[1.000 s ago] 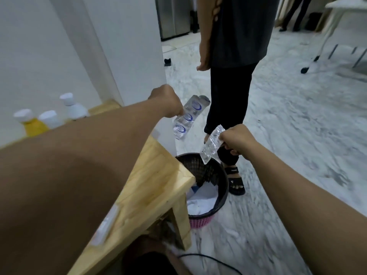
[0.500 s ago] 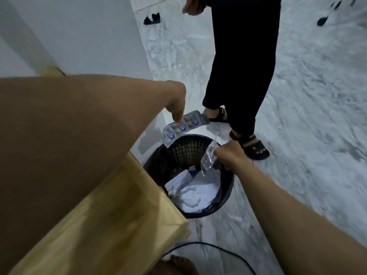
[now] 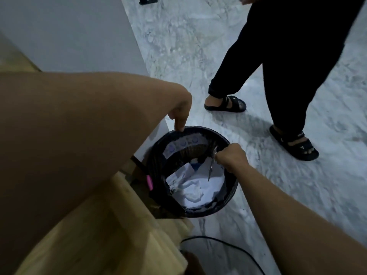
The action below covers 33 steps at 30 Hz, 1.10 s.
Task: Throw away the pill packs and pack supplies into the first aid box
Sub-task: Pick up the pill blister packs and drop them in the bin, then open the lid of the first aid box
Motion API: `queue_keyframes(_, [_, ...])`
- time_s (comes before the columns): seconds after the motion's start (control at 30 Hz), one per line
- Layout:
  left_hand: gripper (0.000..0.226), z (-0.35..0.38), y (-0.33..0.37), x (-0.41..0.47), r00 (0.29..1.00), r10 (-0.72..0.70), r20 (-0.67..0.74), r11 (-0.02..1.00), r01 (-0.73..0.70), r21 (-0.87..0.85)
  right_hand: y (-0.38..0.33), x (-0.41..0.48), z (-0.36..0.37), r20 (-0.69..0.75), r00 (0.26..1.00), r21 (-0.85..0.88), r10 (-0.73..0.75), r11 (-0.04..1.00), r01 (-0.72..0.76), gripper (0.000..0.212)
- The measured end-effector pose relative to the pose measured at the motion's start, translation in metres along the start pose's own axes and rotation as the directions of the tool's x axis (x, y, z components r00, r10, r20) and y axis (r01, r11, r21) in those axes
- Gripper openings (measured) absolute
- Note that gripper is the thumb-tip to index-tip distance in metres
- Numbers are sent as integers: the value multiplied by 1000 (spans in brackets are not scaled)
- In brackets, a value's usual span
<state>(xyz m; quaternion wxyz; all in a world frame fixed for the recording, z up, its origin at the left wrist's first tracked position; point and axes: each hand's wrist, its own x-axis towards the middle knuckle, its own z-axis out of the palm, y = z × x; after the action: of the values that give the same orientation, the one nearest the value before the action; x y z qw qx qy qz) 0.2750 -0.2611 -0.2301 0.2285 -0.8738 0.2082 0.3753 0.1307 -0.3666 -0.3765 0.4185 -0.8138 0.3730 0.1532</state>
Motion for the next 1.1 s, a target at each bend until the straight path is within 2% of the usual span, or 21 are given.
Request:
queue_keyframes(0.13, [51,-6,-11,-17,1000,-21,-22,999,20,-44,-8,-11,-10,-1,1000,-45,-21,999,21,28])
queue_keyframes(0.23, [44,-13,-19,-36,998,-12,-63,995,6,-98,-24,-24,-24,-26,997,-69,-79,995,77,27])
queue_keyframes(0.33, [40,-19,-24,-68,980,26,-200,995,-45,-91,-47,-45,-45,-37,983,-140,-180,975,173,31])
queue_keyframes(0.43, [44,-19,-29,-113,907,63,-417,996,-81,-25,-77,-75,-69,-28,958,-226,-287,935,273,34])
queue_keyframes(0.63, [45,-3,-54,-210,763,24,-645,995,-78,-55,-131,-156,-115,-39,885,-312,-465,847,431,34])
queue_keyframes(0.73, [45,10,-70,-261,700,-8,-714,996,-56,-67,-150,-203,-132,-45,833,-345,-551,791,505,16])
queue_keyframes(0.77, [45,14,-74,-278,682,-23,-731,997,-40,-69,-156,-218,-137,-43,816,-359,-577,771,526,18])
queue_keyframes(0.8, [45,19,-79,-295,664,-41,-747,997,-24,-75,-161,-233,-141,-54,803,-369,-593,759,536,31])
queue_keyframes(0.87, [45,31,-88,-326,627,-72,-776,995,-8,-99,-170,-264,-145,-67,772,-396,-633,727,561,42])
queue_keyframes(1.1, [41,93,-112,-421,476,-187,-859,981,50,-186,-198,-363,-136,-32,625,-471,-780,563,679,43])
